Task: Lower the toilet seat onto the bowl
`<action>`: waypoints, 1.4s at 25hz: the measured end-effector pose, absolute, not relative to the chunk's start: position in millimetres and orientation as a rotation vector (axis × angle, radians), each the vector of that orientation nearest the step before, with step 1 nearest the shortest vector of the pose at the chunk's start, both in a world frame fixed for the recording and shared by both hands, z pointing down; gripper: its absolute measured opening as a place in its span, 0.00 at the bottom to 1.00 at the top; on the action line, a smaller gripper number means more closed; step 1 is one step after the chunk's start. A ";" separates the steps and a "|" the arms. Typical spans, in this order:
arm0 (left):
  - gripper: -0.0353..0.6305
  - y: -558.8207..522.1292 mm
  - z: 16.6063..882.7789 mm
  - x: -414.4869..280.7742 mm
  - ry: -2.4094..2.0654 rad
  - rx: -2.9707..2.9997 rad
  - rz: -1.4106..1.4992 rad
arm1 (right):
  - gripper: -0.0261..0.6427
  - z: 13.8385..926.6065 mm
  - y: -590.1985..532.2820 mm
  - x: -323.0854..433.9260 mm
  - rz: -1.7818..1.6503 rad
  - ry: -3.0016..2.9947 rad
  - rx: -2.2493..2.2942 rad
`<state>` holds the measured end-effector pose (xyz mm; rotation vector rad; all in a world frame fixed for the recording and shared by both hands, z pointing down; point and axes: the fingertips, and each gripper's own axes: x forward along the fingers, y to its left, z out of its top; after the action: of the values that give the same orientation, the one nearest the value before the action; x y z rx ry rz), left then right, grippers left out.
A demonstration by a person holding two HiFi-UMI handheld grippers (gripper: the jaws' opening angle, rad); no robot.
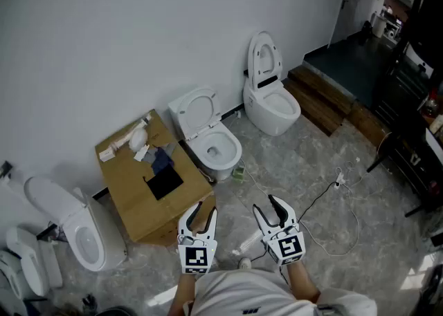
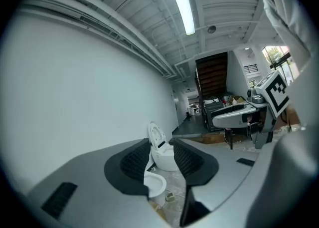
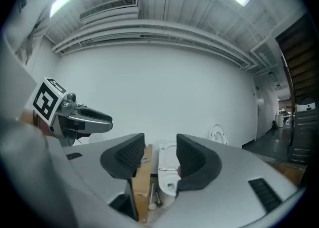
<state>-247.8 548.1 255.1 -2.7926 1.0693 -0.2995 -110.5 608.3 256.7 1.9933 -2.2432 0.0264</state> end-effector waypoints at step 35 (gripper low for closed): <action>0.28 377.1 289.7 -163.9 1.096 -2.832 -0.304 | 0.34 293.2 443.7 -27.6 0.102 -2.142 1.992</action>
<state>-163.9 377.1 289.7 -2.8317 1.0957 -0.3035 -27.6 443.7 293.2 1.9919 -2.1420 0.1017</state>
